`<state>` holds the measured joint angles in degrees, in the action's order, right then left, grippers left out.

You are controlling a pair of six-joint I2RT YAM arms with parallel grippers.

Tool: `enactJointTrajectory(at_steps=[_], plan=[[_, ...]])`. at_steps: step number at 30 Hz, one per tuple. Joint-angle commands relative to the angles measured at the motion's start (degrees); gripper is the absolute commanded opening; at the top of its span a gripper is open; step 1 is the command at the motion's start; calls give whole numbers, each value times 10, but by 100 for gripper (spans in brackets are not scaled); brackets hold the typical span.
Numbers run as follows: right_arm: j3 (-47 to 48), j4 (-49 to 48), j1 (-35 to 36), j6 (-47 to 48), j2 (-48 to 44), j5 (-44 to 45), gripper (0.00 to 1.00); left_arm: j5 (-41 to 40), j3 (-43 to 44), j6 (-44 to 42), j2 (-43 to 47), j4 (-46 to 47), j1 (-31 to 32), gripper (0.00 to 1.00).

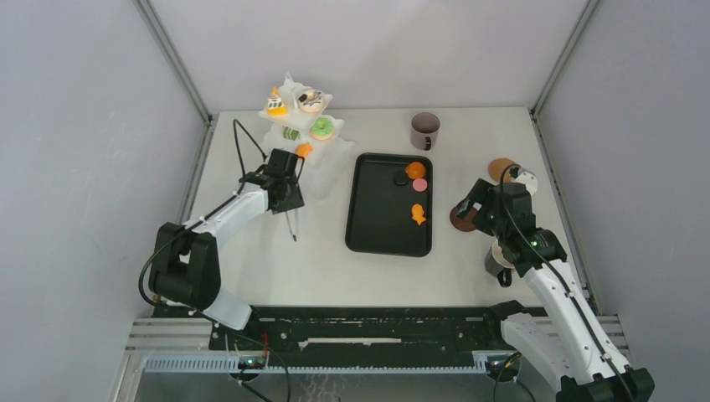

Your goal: Serve the afternoon tea

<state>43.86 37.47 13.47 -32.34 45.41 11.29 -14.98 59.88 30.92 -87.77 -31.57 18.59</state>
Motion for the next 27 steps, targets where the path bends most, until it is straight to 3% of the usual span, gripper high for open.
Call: enactJointTrajectory(at_steps=[1,9,27], plan=[[2,-21,-1,-5,-7,-8,96,18,36,-19,21,19,-4,47],[2,-16,1,-6,-9,-4,96,35,40,-30,22,16,-4,55],[2,-13,4,-10,-8,1,96,52,-6,-24,126,-43,2,53]])
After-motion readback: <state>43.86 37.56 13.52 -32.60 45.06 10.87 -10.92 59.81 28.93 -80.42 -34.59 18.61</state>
